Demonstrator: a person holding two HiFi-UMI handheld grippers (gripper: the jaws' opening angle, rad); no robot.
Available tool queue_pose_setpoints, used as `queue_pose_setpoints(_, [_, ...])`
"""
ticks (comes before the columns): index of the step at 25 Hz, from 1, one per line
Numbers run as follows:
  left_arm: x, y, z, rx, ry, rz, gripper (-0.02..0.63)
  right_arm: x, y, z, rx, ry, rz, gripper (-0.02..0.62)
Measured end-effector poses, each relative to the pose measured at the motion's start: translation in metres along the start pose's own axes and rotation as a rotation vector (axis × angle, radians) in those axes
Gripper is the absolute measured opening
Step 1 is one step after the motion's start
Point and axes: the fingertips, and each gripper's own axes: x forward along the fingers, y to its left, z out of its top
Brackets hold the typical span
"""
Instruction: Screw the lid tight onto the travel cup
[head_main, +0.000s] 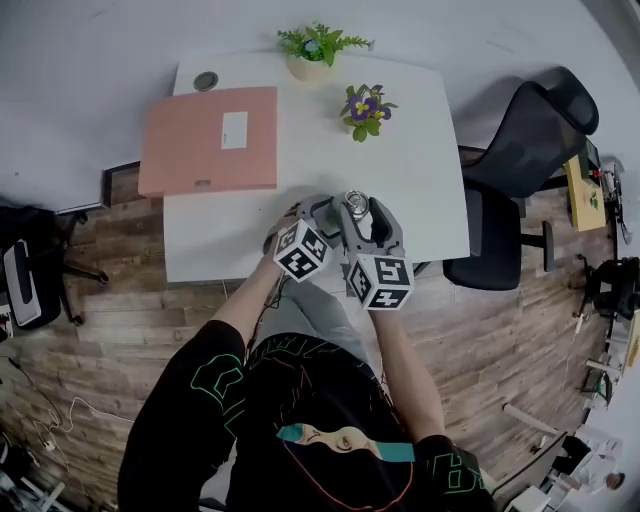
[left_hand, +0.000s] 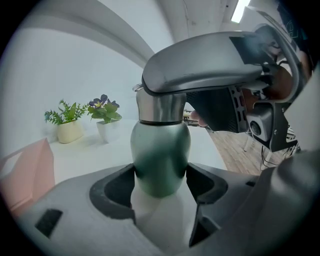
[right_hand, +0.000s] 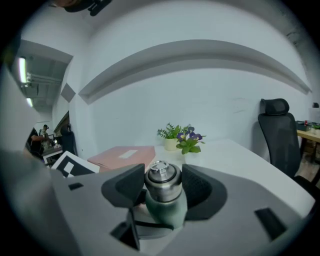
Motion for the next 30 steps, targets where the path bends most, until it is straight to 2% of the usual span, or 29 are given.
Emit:
queue_pose_setpoints(4, [0.0, -0.001, 0.0, -0.012, 0.004, -0.009, 0.336, 0.001, 0.001, -0.002, 0.016, 0.043, 0.056, 0.241])
queue_pose_setpoints(8, [-0.004, -0.002, -0.001, -0.013, 0.053, -0.034, 0.333, 0.004, 0.0, -0.004, 0.027, 0.059, 0.082, 0.261])
queue_pose_setpoints(12, [-0.018, 0.001, 0.006, -0.012, 0.071, -0.025, 0.318, 0.002, 0.002, 0.006, -0.053, 0.055, 0.118, 0.278])
queue_pose_setpoints(16, [-0.052, 0.009, 0.029, -0.104, 0.029, -0.016, 0.301, -0.008, 0.008, 0.03, -0.124, 0.01, 0.227, 0.277])
queue_pose_setpoints(19, [-0.078, 0.033, 0.053, -0.162, -0.027, 0.063, 0.265, -0.016, 0.005, 0.056, -0.125, -0.049, 0.277, 0.245])
queue_pose_setpoints(22, [-0.098, 0.061, 0.079, -0.185, -0.093, 0.176, 0.234, -0.021, -0.006, 0.083, -0.109, -0.128, 0.269, 0.169])
queue_pose_setpoints(25, [-0.123, 0.084, 0.122, -0.19, -0.233, 0.319, 0.188, -0.028, -0.021, 0.11, -0.065, -0.207, 0.238, 0.042])
queue_pose_setpoints(26, [-0.131, 0.09, 0.137, -0.191, -0.284, 0.368, 0.179, -0.03, -0.023, 0.12, -0.049, -0.232, 0.239, 0.02])
queue_pose_setpoints(28, [-0.146, 0.097, 0.167, -0.195, -0.37, 0.457, 0.166, -0.036, -0.024, 0.139, -0.032, -0.275, 0.252, 0.005])
queue_pose_setpoints(30, [-0.159, 0.098, 0.195, -0.213, -0.451, 0.526, 0.099, -0.042, -0.023, 0.157, -0.027, -0.311, 0.269, 0.005])
